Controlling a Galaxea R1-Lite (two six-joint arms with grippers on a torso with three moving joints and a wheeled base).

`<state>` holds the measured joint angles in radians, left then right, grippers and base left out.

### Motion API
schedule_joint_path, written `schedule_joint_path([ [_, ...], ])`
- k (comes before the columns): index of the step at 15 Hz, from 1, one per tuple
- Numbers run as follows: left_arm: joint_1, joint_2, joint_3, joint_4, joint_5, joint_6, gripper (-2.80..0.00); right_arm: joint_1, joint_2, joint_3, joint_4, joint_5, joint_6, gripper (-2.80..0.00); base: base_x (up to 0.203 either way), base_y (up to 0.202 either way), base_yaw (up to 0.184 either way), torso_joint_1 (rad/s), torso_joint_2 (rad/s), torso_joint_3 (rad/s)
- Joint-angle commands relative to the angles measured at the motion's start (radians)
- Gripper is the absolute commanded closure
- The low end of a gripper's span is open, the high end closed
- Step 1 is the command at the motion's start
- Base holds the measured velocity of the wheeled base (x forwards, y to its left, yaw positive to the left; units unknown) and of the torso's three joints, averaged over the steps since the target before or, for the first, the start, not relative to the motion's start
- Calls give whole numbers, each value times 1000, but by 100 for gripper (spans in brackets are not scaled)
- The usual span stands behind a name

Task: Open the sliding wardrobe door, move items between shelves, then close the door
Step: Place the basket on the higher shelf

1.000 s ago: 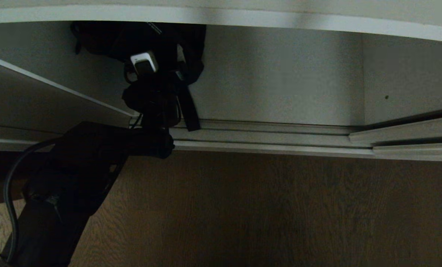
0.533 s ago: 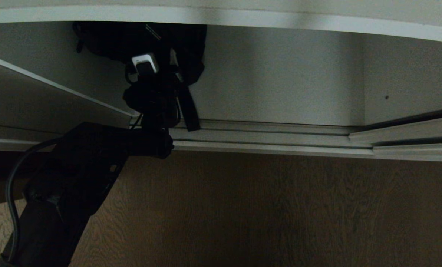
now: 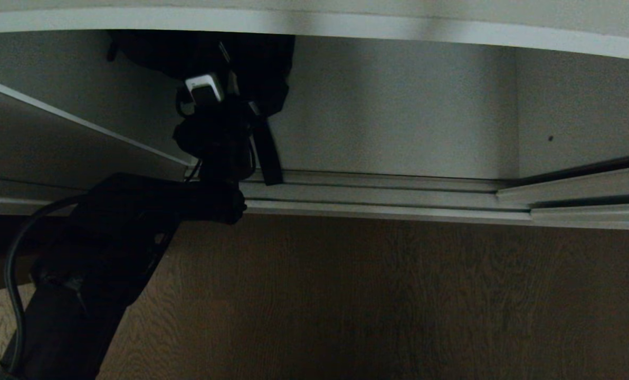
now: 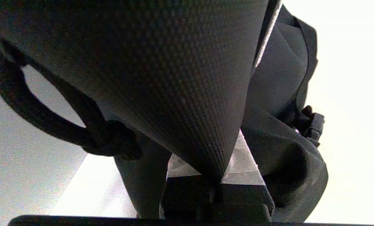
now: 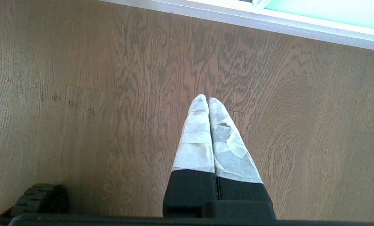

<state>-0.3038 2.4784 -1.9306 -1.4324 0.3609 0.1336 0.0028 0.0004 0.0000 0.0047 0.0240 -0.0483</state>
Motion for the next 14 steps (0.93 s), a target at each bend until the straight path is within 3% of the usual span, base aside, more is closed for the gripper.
schedule_joint_path([
  [1,-1,-12,-1,-6,16,-2,0,0,-2,0,0,1,-1,0,0,0,0,0,0,0],
  [6,-64,-71,123,-33,54,-1,0,0,-2,0,0,1,-1,0,0,0,0,0,0,0],
  [9,-136,-150,262,-60,62,3,0,0,-2,0,0,1,-1,0,0,0,0,0,0,0],
  [14,-185,-280,561,-91,105,2,0,0,-2,0,0,1,-1,0,0,0,0,0,0,0],
])
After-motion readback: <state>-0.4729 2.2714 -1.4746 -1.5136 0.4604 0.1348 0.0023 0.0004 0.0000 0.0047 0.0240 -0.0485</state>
